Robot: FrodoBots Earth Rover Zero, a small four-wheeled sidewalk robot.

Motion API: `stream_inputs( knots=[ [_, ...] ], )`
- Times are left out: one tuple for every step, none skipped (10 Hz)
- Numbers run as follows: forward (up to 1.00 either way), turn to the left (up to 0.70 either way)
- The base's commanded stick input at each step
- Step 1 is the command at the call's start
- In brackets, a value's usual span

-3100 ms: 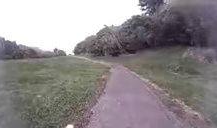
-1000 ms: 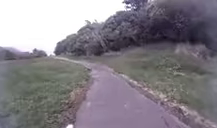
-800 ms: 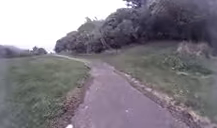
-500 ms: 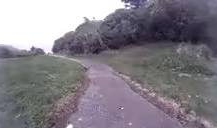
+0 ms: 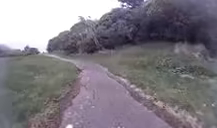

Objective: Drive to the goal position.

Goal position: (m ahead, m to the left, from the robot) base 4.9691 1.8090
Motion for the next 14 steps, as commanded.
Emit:
stream_inputs(
  knots=[
    [0.85,0.0],
    [0.85,0.0],
    [0.85,0.02],
    [0.85,0.32],
    [0.85,0.34],
    [0.85,0.34],
    [0.85,0.34],
    [0.85,0.34],
    [0.85,0.11],
    [0.85,0.01],
    [0.85,0.0],
    [0.85,0.0],
    [0.85,0.0],
    [0.85,0.0]
  ],
)
